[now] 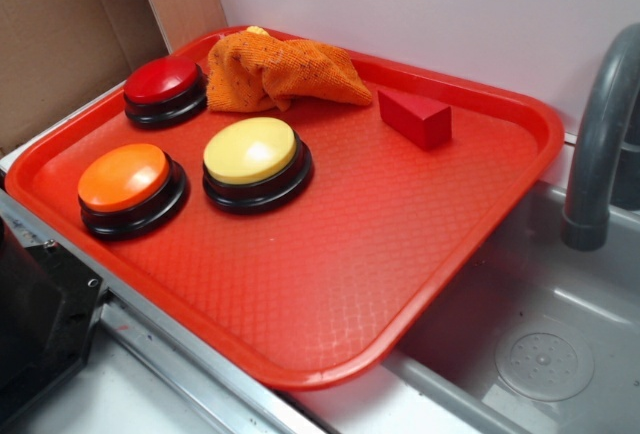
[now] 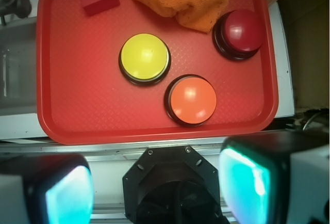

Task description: Push the yellow button.

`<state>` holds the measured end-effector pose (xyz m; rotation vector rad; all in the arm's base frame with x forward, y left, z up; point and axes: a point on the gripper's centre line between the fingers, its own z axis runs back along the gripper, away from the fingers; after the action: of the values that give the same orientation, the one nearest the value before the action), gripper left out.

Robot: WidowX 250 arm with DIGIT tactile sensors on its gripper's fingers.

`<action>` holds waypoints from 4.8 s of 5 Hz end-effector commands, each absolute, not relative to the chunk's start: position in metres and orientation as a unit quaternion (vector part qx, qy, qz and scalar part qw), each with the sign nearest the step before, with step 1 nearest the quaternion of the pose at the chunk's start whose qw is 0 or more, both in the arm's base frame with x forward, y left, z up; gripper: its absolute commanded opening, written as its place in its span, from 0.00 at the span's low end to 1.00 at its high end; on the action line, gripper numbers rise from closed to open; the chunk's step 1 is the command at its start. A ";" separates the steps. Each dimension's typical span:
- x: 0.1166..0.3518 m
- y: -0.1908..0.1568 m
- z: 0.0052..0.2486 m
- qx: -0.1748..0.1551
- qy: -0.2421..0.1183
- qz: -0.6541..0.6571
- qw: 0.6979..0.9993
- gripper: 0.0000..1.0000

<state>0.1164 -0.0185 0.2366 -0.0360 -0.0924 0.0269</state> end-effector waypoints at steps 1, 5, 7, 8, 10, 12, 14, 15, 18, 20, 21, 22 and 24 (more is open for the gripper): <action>0.116 -0.019 0.237 -0.018 -0.046 0.013 0.999 1.00; 0.151 0.003 0.129 0.042 -0.094 -0.023 0.994 0.45; 0.151 0.003 0.129 0.042 -0.094 -0.023 0.994 1.00; 0.151 0.003 0.129 0.042 -0.094 -0.023 0.994 1.00; 0.219 0.020 0.099 0.070 -0.114 -0.061 0.989 1.00; 0.242 -0.004 0.061 0.064 -0.088 -0.066 0.992 1.00; 0.240 -0.011 0.057 0.042 -0.072 -0.051 0.995 1.00; 0.232 -0.013 0.071 0.022 -0.081 -0.047 0.995 1.00; 0.214 -0.005 0.105 0.013 -0.092 -0.043 0.995 1.00; 0.219 0.003 0.113 -0.002 -0.085 -0.035 0.996 1.00; 0.217 0.008 0.120 -0.004 -0.091 -0.034 0.995 1.00; 0.214 0.009 0.130 -0.009 -0.106 -0.036 0.994 1.00; 0.215 0.007 0.148 -0.009 -0.127 -0.040 0.991 1.00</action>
<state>0.2056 0.0044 0.1330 -0.0214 -0.1965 -0.0846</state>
